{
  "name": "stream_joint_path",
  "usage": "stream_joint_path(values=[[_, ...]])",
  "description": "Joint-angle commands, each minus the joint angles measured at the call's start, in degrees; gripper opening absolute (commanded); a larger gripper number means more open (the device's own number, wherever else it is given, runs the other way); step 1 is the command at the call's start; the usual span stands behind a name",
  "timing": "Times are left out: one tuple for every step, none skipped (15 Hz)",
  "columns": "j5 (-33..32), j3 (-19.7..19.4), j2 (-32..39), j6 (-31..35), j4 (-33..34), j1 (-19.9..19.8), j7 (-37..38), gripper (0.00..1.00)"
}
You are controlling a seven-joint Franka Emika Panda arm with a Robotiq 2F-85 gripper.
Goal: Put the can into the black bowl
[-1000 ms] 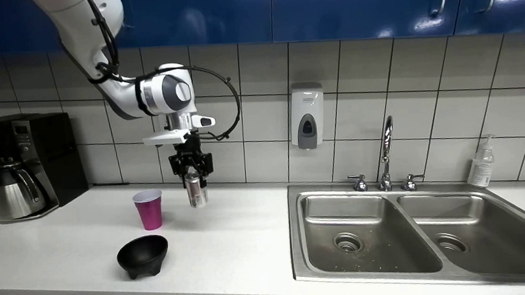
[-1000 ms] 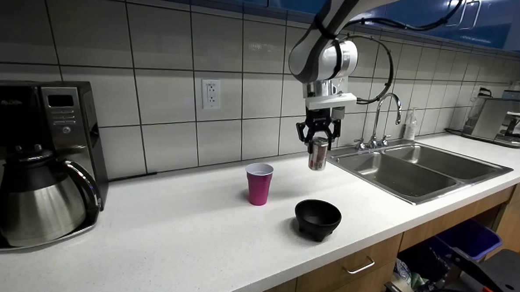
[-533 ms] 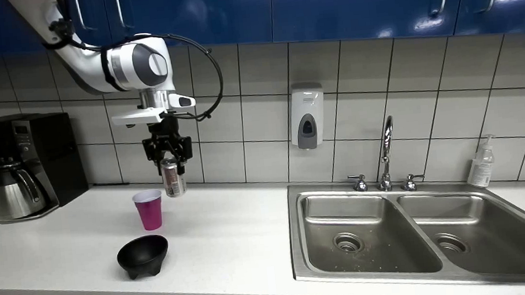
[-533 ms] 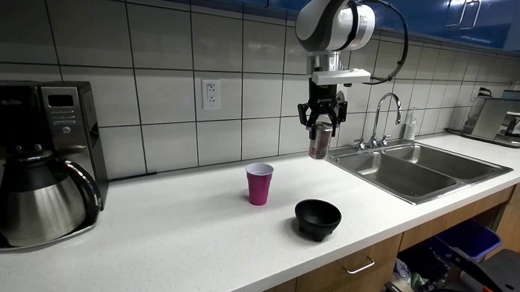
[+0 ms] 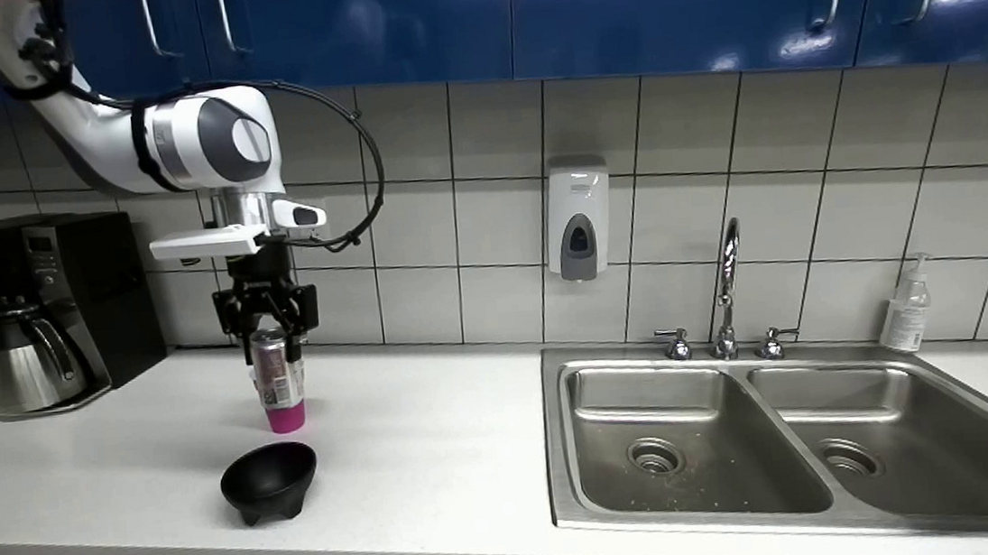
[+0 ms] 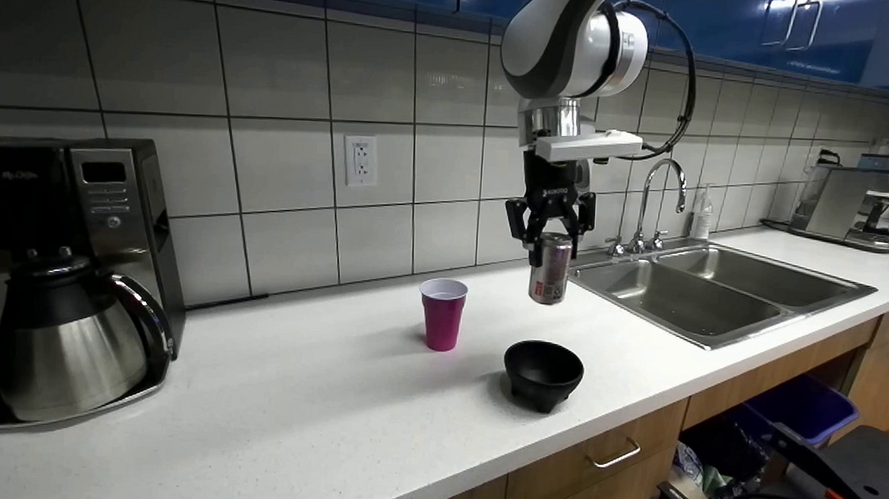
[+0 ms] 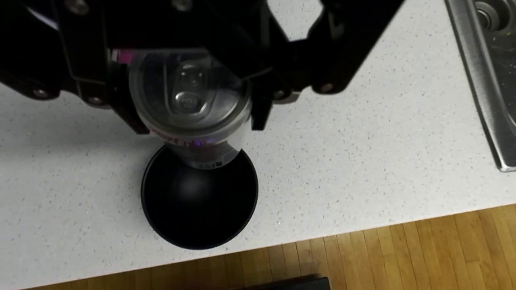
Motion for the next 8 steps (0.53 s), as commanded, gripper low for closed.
stream_joint_path(values=[[-1.37, 0.68, -2.20, 2.62, -3.73, 0.02, -1.05, 0.40], [-1.84, 0.68, -1.90, 3.54, -4.28, 0.16, -0.69, 0.40], [-2.07, 0.72, -1.62, 4.45, -4.74, 0.25, -0.60, 0.40], [-2.13, 0.83, -1.26, 5.50, -5.20, 0.33, -0.64, 0.40], [-2.29, 0.94, -1.00, 6.56, -5.64, 0.40, -0.53, 0.40], [-2.16, 1.11, -0.49, 7.83, -5.97, 0.50, -0.36, 0.40], [-2.13, 1.26, 0.11, 8.92, -6.16, 0.68, -0.18, 0.40], [-2.14, 1.37, 0.73, 9.85, -6.24, 0.93, -0.02, 0.40]])
